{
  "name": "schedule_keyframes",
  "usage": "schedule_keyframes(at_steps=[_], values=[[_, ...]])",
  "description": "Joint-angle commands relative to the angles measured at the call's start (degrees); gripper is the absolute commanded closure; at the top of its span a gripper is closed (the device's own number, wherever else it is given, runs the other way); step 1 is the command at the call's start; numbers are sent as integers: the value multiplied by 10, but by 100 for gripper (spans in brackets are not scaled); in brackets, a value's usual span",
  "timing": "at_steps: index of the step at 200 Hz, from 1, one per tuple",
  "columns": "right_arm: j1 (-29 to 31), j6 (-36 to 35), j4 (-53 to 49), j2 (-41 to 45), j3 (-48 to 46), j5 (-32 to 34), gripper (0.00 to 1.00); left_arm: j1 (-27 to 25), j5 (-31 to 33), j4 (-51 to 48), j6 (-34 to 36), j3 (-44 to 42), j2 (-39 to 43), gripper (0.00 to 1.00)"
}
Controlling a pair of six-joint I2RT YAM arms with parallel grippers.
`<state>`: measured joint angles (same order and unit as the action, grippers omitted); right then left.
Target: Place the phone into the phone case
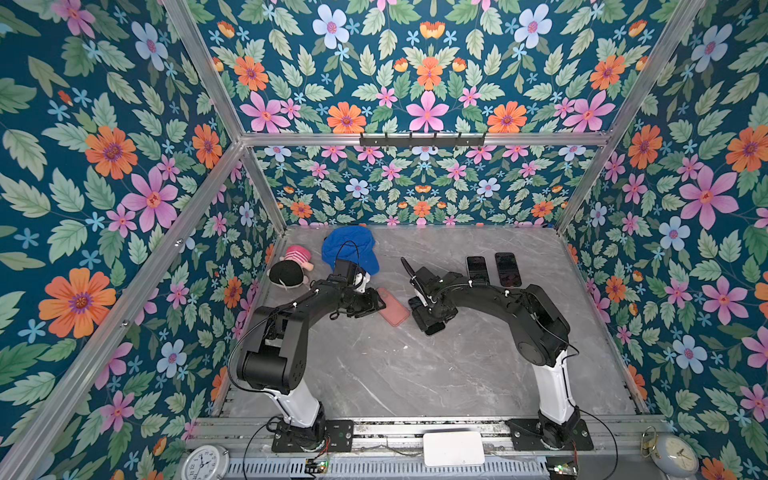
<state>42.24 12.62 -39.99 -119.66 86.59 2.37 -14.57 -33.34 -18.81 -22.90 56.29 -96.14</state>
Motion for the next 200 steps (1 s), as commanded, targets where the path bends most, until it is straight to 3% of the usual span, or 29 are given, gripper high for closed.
schedule_keyframes(at_steps=[1, 57, 112, 200], values=[[0, 19, -14, -13, -3, -24, 18, 0, -17, 10, -10, -2, 0, 49], [-7, 25, -6, -9, -3, -37, 30, 1, -52, 33, -24, -6, -7, 42], [-8, 7, 20, 27, -21, -46, 34, 0, -91, 62, -40, -4, -17, 19], [-17, -7, 61, 91, -71, -68, 35, -7, -180, 168, -85, -12, -52, 23]])
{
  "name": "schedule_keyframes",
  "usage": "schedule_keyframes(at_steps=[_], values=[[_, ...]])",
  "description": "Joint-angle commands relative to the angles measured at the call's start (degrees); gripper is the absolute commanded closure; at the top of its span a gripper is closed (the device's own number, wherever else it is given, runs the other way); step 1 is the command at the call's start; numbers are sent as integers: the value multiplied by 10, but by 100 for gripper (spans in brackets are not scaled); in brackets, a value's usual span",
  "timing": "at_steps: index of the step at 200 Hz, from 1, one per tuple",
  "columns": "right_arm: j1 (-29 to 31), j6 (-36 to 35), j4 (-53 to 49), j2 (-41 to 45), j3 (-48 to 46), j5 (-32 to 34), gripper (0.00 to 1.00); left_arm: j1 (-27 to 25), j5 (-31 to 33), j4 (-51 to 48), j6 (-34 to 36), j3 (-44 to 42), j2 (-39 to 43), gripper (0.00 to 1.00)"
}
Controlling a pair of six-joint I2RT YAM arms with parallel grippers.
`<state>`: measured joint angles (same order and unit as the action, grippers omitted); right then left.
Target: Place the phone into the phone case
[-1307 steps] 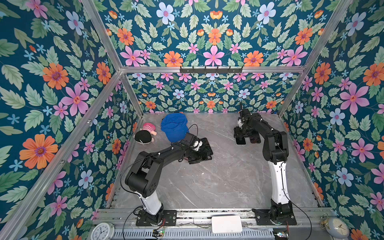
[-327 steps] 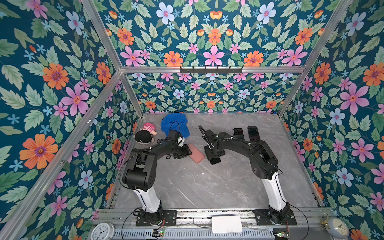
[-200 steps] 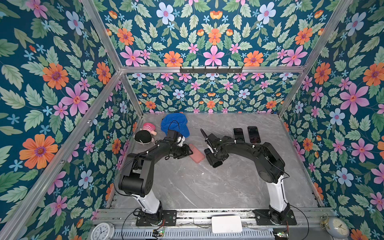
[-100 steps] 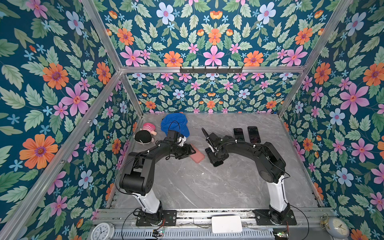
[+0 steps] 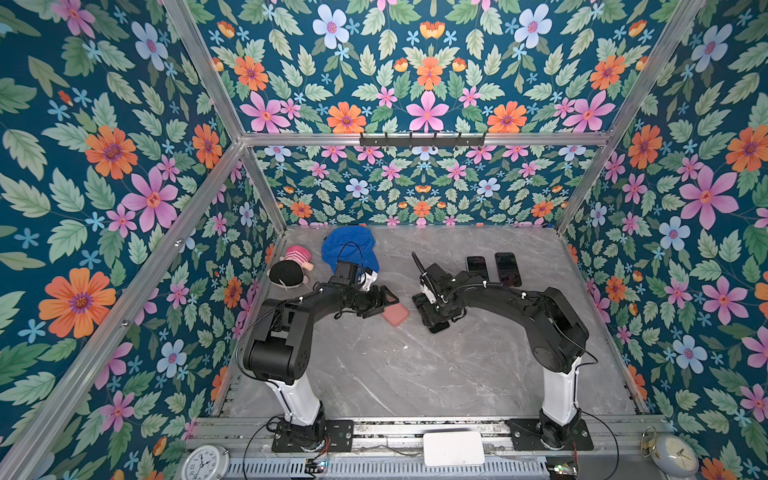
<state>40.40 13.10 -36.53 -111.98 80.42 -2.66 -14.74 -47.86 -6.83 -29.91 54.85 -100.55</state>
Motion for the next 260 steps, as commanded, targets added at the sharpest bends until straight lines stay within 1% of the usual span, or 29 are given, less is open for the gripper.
schedule_keyframes(at_steps=[1, 53, 127, 169, 199, 260], values=[[2, -11, 27, 15, -9, -18, 35, -5, -35, 50, -15, 3, -9, 23], [4, -10, 67, 40, -33, -44, 37, -20, -67, 137, -72, 0, -42, 30], [13, -12, 84, 42, -33, -57, 38, -35, -96, 234, -132, -4, -78, 51], [15, -13, 86, 44, -35, -61, 38, -35, -99, 243, -136, 0, -85, 61], [17, -13, 84, 40, -32, -63, 38, -35, -113, 277, -156, -5, -88, 68], [17, -15, 82, 36, -30, -61, 38, -34, -113, 277, -153, -11, -89, 79]])
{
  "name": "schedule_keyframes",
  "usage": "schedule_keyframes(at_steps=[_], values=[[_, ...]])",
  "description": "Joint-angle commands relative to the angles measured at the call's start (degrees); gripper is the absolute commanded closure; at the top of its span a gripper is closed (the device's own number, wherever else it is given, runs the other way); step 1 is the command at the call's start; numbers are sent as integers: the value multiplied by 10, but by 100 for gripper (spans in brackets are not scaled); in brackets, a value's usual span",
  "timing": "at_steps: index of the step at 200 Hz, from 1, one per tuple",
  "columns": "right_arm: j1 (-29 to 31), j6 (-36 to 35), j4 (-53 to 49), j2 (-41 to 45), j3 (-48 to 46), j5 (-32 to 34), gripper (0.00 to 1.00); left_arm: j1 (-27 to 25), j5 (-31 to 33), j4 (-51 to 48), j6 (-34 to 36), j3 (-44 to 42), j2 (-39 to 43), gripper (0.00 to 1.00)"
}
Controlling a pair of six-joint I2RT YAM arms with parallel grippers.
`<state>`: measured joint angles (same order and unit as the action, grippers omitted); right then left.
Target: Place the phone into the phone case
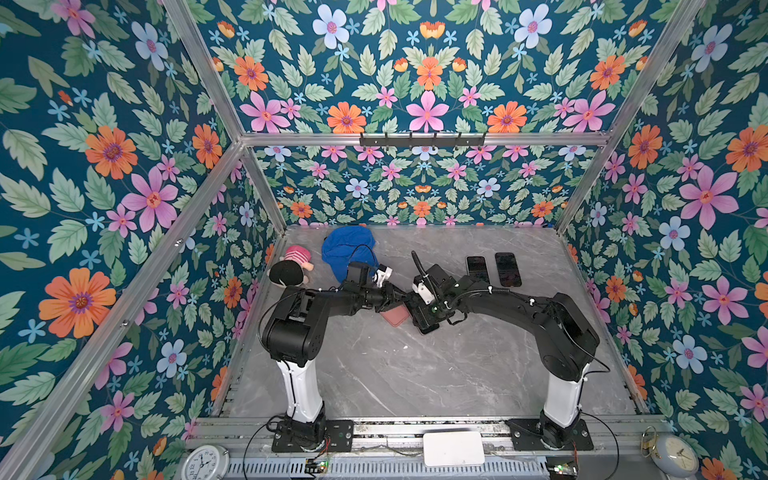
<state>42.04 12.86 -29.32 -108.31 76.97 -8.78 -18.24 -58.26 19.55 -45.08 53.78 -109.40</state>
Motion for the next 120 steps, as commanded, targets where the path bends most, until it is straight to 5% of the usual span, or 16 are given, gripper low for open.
schedule_keyframes(at_steps=[1, 120], values=[[0, -13, 10, 0, 5, 0, 38, 1, -8, 14, -2, -1, 0, 80], [1, -23, -30, -8, 31, 15, 27, 0, -15, 87, -55, -29, 4, 90]])
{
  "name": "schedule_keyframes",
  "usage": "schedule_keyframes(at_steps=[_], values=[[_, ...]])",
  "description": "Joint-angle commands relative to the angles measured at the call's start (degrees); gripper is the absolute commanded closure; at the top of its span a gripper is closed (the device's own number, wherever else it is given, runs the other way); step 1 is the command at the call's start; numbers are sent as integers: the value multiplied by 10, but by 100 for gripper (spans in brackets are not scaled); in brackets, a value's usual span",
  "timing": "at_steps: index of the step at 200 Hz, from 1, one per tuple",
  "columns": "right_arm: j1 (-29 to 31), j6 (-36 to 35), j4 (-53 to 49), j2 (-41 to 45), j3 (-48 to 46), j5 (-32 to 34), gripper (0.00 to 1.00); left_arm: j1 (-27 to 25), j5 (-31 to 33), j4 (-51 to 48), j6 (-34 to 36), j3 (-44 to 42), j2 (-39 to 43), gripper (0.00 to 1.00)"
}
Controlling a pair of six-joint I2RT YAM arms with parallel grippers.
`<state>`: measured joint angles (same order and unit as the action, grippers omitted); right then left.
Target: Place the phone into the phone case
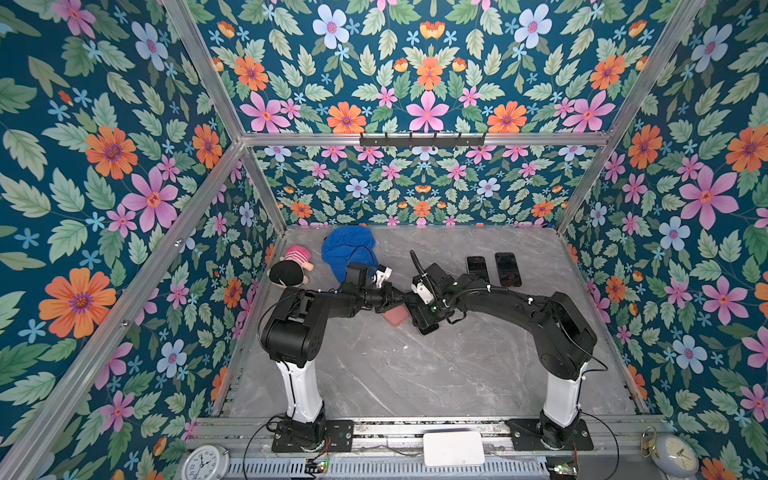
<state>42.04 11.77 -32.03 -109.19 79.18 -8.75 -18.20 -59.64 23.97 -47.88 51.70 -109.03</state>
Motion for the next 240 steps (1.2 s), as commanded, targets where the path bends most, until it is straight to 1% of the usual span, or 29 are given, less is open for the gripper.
schedule_keyframes(at_steps=[1, 39, 59, 73, 85, 98, 112, 125, 142, 151, 169, 183, 203, 218, 229, 240], values=[[1, -12, -3, 2, 9, 15, 27, 0, -1, 44, -28, -9, 0, 90], [1, -14, -11, 6, 20, 20, 15, 0, -10, 98, -67, -23, 1, 91], [1, -12, -32, 1, 51, 25, 14, 0, -15, 146, -102, -29, -1, 91], [1, 0, -39, 14, 56, 33, 13, 0, -17, 183, -127, -35, -2, 91], [0, 30, -43, 33, 51, 39, 14, 1, -16, 210, -147, -42, 0, 92], [-3, 80, -35, 60, 36, 39, 14, 3, -10, 232, -162, -49, 4, 92], [-16, 154, -8, 97, -1, 14, 15, 5, -1, 263, -183, -59, 7, 93], [-40, 235, 49, 134, -55, -25, 17, 6, 12, 310, -212, -69, 4, 93], [-79, 344, 178, 186, -145, -109, 22, 5, 23, 418, -279, -82, -17, 93], [-97, 388, 250, 200, -187, -144, 25, 4, 26, 486, -322, -86, -32, 93], [-123, 450, 331, 223, -248, -173, 27, 6, 32, 570, -380, -92, -52, 94], [-140, 487, 396, 243, -294, -181, 28, 6, 42, 586, -390, -95, -54, 94], [-162, 545, 508, 266, -364, -187, 29, 7, 51, 573, -385, -95, -45, 94], [-173, 581, 581, 269, -401, -194, 33, 7, 59, 570, -385, -94, -41, 94], [-177, 596, 625, 266, -417, -198, 37, 7, 65, 570, -388, -94, -39, 94], [-176, 598, 656, 261, -422, -204, 39, 7, 69, 576, -392, -95, -40, 94]])
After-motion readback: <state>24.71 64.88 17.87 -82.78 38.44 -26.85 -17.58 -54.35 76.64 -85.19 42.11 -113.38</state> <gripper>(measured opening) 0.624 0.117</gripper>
